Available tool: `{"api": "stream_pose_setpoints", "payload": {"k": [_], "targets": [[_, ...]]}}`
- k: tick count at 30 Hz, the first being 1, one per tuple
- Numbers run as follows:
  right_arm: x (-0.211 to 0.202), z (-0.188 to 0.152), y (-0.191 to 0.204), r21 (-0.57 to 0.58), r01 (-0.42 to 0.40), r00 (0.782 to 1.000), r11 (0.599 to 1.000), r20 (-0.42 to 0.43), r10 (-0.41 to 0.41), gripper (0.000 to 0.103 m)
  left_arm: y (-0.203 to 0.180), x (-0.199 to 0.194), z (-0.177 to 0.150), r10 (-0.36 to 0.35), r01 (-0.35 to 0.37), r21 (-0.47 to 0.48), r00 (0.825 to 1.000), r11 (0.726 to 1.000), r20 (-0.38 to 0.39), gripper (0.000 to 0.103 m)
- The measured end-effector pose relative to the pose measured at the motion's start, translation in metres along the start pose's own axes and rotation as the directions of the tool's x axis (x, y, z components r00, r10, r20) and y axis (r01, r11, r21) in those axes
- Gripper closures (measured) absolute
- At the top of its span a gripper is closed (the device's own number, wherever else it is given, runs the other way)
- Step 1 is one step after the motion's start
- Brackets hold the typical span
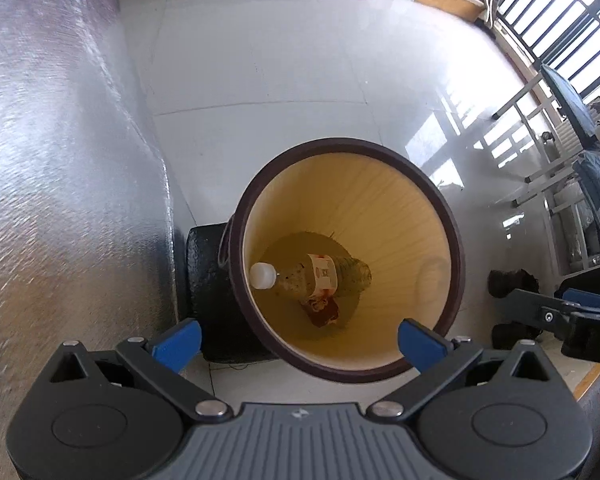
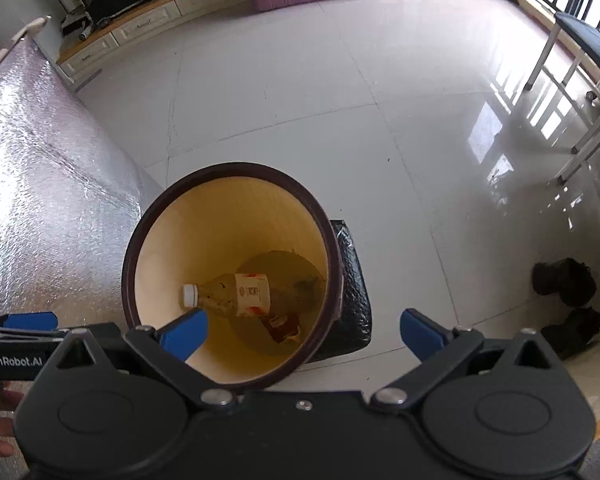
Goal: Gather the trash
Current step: 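Open both grippers to drop the snack box and bottle into the wastebasket, then move both tools back toward the remaining trash on the table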
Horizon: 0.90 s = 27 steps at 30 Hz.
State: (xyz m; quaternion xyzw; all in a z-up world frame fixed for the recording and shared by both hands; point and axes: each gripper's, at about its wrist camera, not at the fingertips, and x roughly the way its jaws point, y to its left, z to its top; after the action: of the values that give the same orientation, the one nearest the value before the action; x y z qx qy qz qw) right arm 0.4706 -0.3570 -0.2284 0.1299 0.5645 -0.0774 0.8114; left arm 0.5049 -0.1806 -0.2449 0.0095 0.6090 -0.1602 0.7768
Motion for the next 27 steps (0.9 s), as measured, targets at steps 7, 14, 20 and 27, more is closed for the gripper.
{"api": "stream_pose_setpoints", "payload": {"k": [7,14,20,27], "targets": [[-0.035,-0.027,-0.003,-0.011,0.004,0.998,1.000,0.068,-0.004,0.000,0.000,-0.033,-0.029,0.005,-0.005,0.003,0.998,1.000,0.066,0.000],[-0.071,-0.056,-0.003,-0.025,0.001,0.987,1.000,0.158,0.003,0.000,-0.002,-0.068,-0.061,0.000,-0.003,0.018,0.989,1.000,0.149,0.000],[-0.099,-0.088,0.000,-0.040,0.007,0.972,0.999,0.234,0.003,0.000,0.000,-0.101,-0.093,-0.015,0.008,0.028,0.972,1.000,0.234,0.000],[-0.148,-0.122,0.002,-0.039,0.018,0.945,0.999,0.328,-0.005,0.000,0.003,-0.151,-0.126,-0.041,0.033,0.028,0.935,0.999,0.351,0.000]]}}
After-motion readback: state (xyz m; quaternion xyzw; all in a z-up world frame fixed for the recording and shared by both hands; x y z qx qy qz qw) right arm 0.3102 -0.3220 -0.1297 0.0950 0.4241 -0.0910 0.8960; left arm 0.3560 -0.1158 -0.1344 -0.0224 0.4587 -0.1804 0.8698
